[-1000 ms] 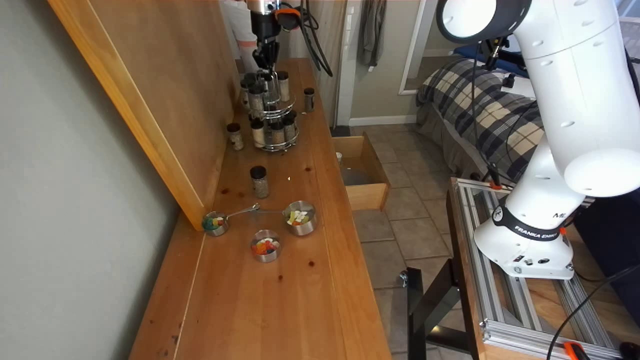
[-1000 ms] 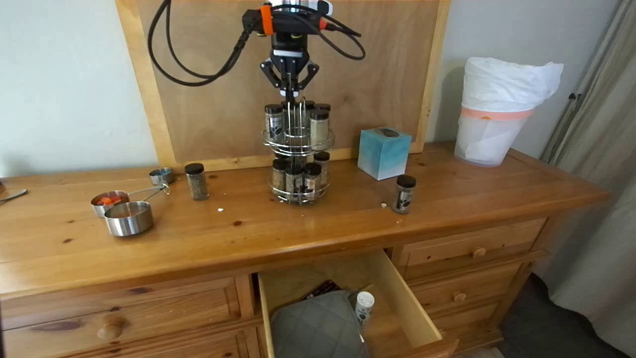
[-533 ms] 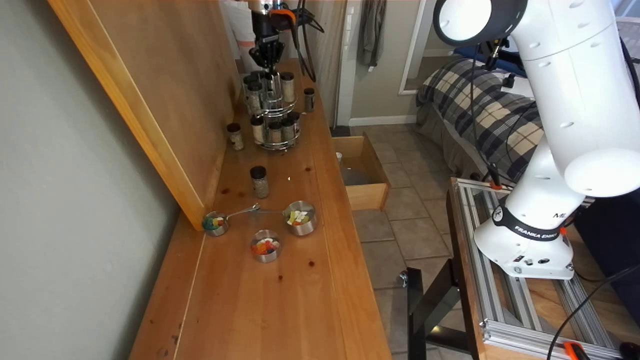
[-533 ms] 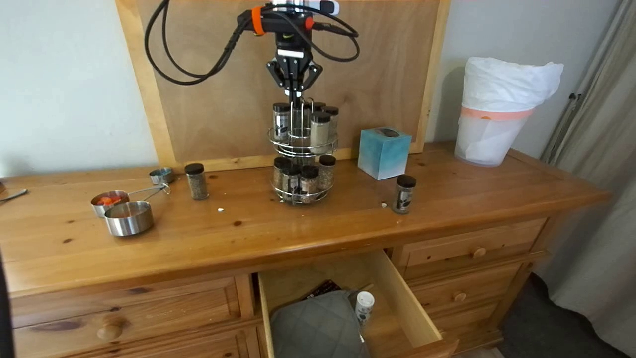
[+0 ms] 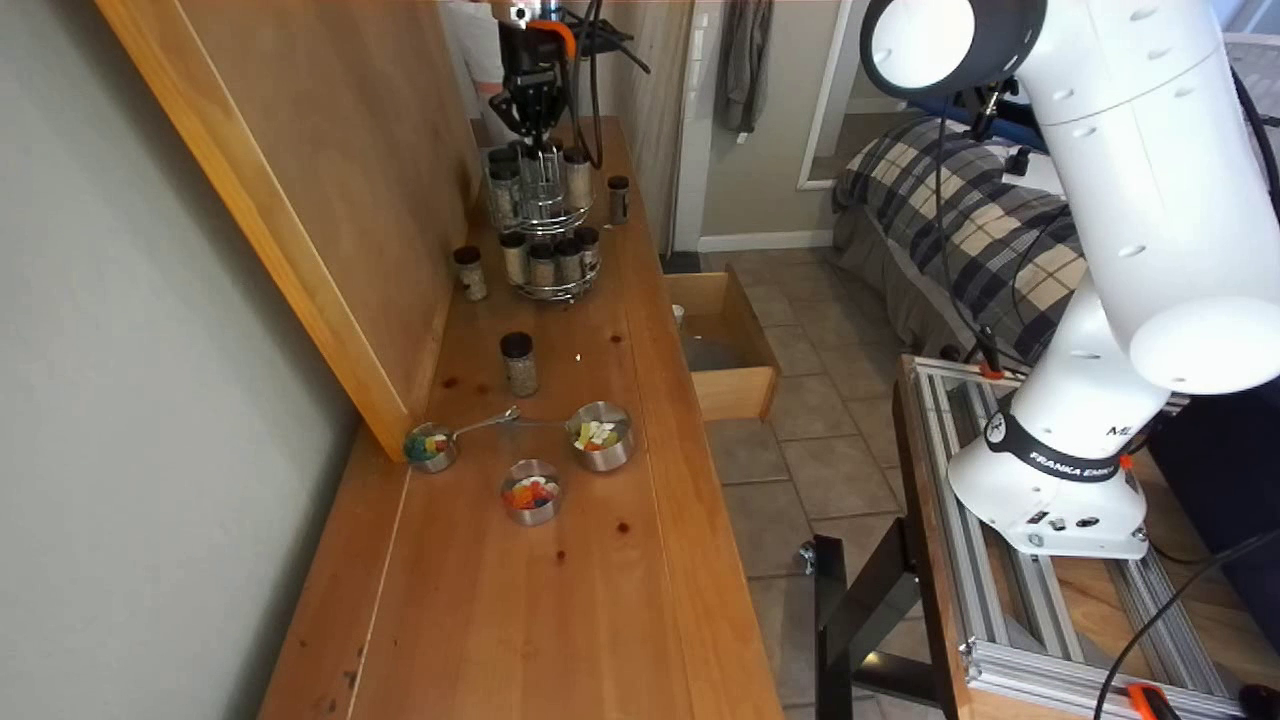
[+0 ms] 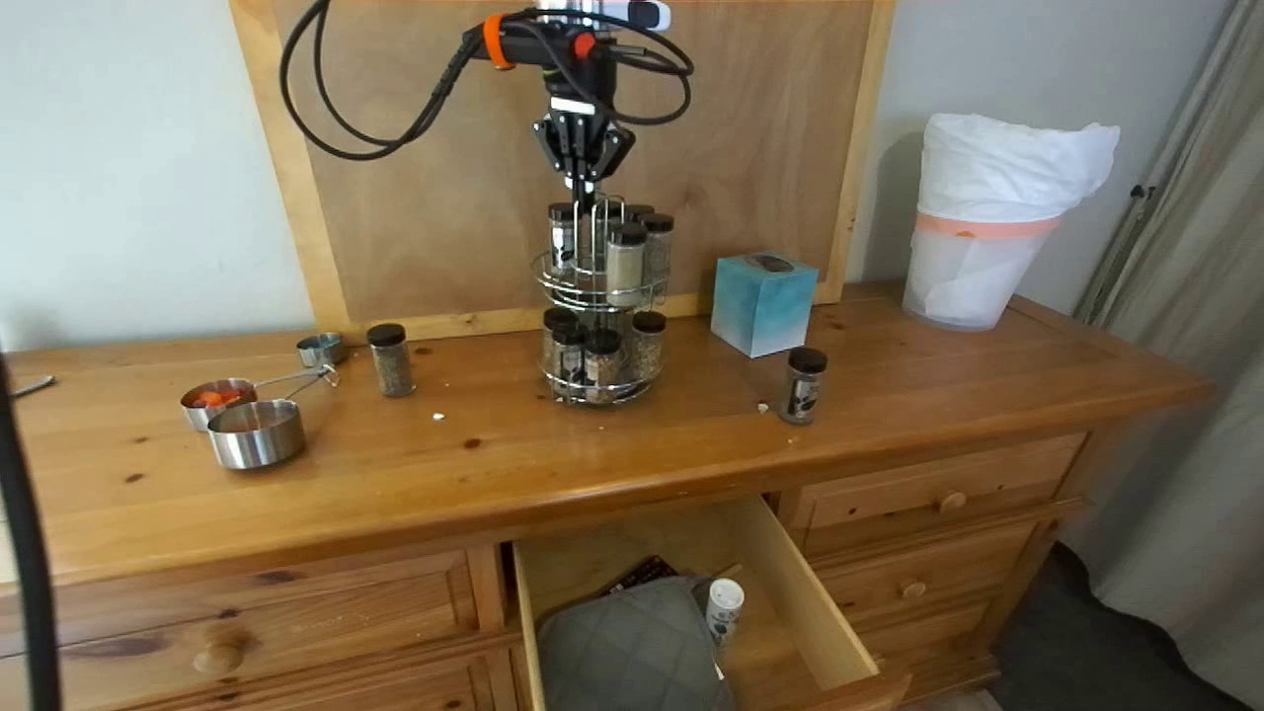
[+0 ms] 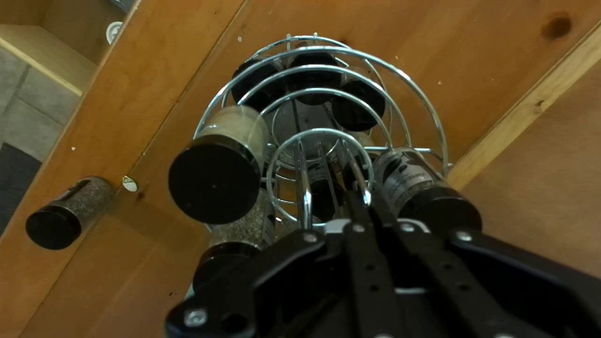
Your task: Turn the spice rack to the right, twice
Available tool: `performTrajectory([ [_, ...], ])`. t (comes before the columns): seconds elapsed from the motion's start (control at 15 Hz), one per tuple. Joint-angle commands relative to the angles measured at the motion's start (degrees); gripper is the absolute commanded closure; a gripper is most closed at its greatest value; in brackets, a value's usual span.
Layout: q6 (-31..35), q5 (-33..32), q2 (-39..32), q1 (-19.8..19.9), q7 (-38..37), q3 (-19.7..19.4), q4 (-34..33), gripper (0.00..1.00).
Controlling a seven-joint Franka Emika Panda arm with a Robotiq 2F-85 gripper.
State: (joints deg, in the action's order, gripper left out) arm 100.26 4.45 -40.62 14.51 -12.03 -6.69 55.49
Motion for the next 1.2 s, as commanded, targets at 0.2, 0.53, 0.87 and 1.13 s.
performTrajectory([
  [0.2,-2.98,0.58,-2.67,0.18,-1.80,0.41,-2.67,0.42],
  [0.53,-2.84,0.39,-1.98,-0.09,-1.37,0.97,-2.22,0.08],
  [0.87,-2.59,0.35,-1.13,0.00,-1.01,0.86,-2.11,0.00],
  [1.13,-2.64,0.54,-0.53,0.14,-0.73,0.98,-2.02,0.00],
])
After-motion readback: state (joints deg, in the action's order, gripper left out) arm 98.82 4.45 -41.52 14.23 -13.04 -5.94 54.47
